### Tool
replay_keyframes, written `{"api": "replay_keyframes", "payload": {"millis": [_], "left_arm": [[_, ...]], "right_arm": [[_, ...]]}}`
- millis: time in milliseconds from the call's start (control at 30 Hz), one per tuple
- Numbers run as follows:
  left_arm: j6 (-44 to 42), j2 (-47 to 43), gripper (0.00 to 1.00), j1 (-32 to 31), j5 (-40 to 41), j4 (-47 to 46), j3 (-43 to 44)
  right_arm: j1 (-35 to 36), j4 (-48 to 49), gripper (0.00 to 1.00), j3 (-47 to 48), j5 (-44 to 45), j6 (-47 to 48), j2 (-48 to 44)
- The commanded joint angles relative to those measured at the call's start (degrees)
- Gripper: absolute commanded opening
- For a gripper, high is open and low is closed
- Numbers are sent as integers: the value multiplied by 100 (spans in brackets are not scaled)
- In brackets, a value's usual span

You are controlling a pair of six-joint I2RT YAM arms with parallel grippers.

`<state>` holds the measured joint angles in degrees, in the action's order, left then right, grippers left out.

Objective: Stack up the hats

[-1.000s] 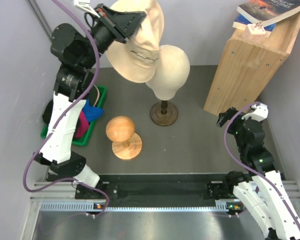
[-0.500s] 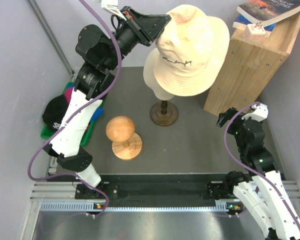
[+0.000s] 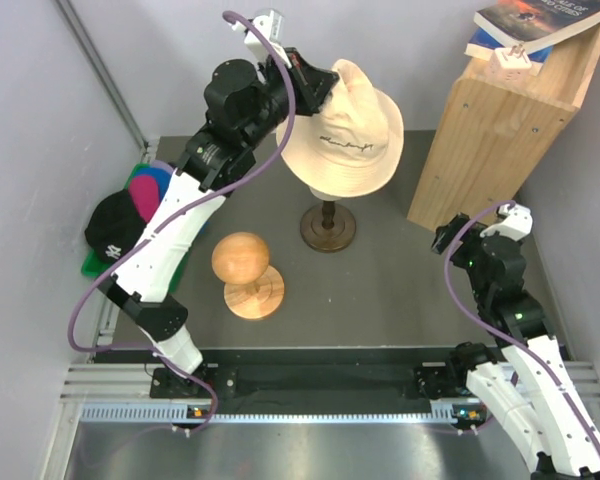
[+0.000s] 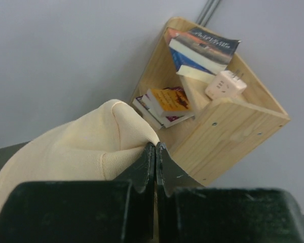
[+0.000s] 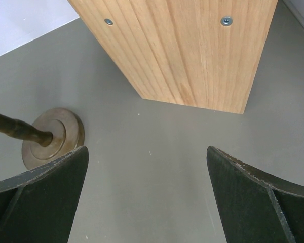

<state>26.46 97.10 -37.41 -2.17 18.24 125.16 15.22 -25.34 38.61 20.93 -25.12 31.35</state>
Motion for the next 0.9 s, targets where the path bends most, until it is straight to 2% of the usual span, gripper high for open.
{"api": "replay_keyframes", "payload": {"millis": [0, 100, 200, 233, 333, 367, 433, 467, 500, 567, 733, 867], "left_arm": [[-229, -77, 0, -3, 620, 153, -220], [-203, -86, 0, -3, 692, 434, -264], [-97, -208, 0, -3, 438, 417, -536], [-62, -261, 8, -3, 420, 391, -633], [26, -490, 21, 5, 533, 391, -941], [52, -551, 40, 23, 569, 400, -1011], [114, -806, 58, 32, 726, 435, -1239], [175, -911, 71, 41, 779, 426, -1344], [193, -1112, 75, 75, 815, 365, -1432], [211, -1324, 82, 111, 955, 295, -1705], [202, -1922, 90, 330, 1176, 154, -2206], [570, -2107, 91, 760, 588, -73, -2732]], "right_arm": [[33, 152, 100, -11, 34, 25, 55], [33, 153, 100, 15, 34, 52, 55], [33, 170, 100, 32, 17, 69, 90], [42, 170, 100, 41, 17, 69, 99], [33, 231, 100, 103, -132, 43, 134], [33, 275, 100, 138, -281, 43, 152], [42, 311, 100, 278, -422, 34, 213], [33, 363, 99, 331, -579, 17, 231], [42, 390, 100, 436, -651, -1, 274], [51, 477, 99, 594, -870, -97, 292], [42, 1004, 99, 858, -1468, -493, 327], [42, 1898, 100, 947, -1933, -1098, 572]]}}
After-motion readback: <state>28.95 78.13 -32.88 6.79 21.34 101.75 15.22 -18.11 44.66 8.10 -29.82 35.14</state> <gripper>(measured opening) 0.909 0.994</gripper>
